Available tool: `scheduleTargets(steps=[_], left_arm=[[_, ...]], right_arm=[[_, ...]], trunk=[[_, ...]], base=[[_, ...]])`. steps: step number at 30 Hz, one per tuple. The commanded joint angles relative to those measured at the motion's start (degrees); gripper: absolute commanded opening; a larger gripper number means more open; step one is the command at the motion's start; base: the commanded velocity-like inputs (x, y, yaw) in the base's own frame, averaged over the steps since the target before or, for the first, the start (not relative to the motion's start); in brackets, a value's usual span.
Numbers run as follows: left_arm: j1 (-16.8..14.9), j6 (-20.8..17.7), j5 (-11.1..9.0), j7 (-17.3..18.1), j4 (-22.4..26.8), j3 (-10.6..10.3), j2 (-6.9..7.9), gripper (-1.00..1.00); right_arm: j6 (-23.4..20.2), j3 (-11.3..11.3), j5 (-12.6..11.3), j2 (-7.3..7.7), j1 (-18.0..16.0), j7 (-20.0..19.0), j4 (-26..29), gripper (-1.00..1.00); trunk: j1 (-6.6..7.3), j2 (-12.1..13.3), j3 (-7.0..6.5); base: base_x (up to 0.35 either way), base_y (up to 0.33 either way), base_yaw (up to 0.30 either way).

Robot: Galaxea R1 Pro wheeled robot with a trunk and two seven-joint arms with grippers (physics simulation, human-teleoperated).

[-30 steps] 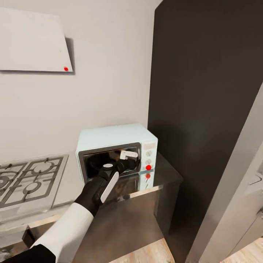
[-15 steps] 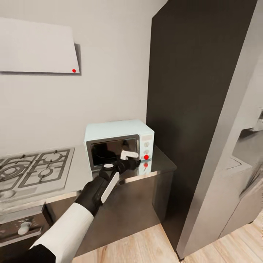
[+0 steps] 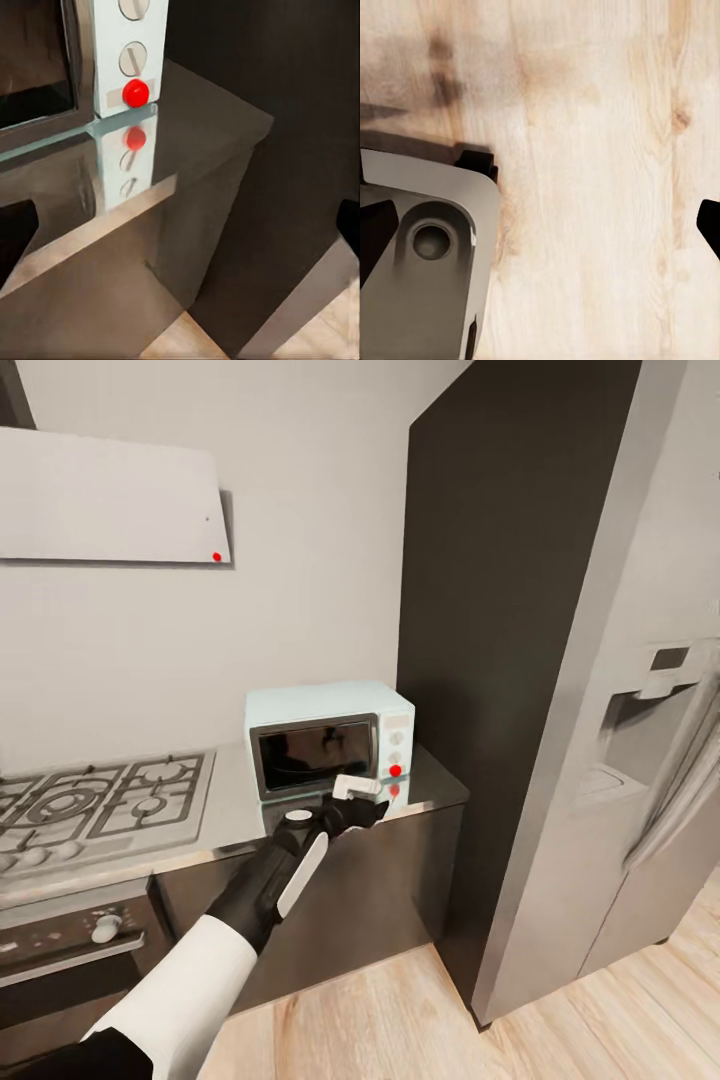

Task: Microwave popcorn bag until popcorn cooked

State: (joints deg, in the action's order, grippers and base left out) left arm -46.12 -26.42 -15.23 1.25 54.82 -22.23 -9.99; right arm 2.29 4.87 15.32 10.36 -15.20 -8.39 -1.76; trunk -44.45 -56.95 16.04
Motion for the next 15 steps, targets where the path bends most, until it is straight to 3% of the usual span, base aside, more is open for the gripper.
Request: scheduleTargets(steps=[1,4,6,8,10,12,15], left_arm=[[-0.04,-0.33,-4.49,0.88,-0.24,0.06,-0.01,1.00],[-0.03,-0.38,-11.47,1.02,-5.09,0.09,0.13,1.00],[-0.03,-0.23,-14.83,1.07,-13.47,0.08,0.08,1.00],[-0.03,2.72,-17.55,1.17,-26.30,0.08,-0.01,1.00],[-0.03,10.48,-18.95,1.20,-40.71,0.08,-0.01,1.00],[-0.03,14.78,-19.38,1.26,-49.86,0.15,-0.01,1.00],[1.25,17.19,-19.66,1.14,-54.13,0.39,0.87,1.00]], right_arm=[[0.16,0.46,0.55,0.22,-0.09,-0.06,-0.18,1.00],[0.02,0.34,0.76,0.12,-0.09,-0.05,-0.15,1.00],[0.11,0.30,0.84,0.10,-0.09,-0.05,-0.15,1.00],[0.21,0.22,0.95,0.21,-0.09,0.01,-0.11,1.00],[0.36,0.16,1.03,0.21,-0.09,-0.01,-0.10,1.00],[0.41,0.14,1.10,0.22,-0.09,-0.04,-0.09,1.00],[0.43,0.14,1.15,0.46,-0.09,-0.03,-0.09,1.00]], trunk=[[0.00,-0.06,0.08],[0.00,-0.06,0.08],[0.00,-0.06,0.08],[0.00,-0.06,0.08],[0.00,-0.06,0.08],[0.00,-0.06,0.08],[0.00,-0.06,0.08]], base=[[-0.011,-0.001,0.000],[-0.004,0.000,0.000],[0.000,0.000,0.000],[0.000,0.000,0.000],[0.000,0.000,0.000],[0.000,0.000,0.000],[0.000,0.000,0.000]])
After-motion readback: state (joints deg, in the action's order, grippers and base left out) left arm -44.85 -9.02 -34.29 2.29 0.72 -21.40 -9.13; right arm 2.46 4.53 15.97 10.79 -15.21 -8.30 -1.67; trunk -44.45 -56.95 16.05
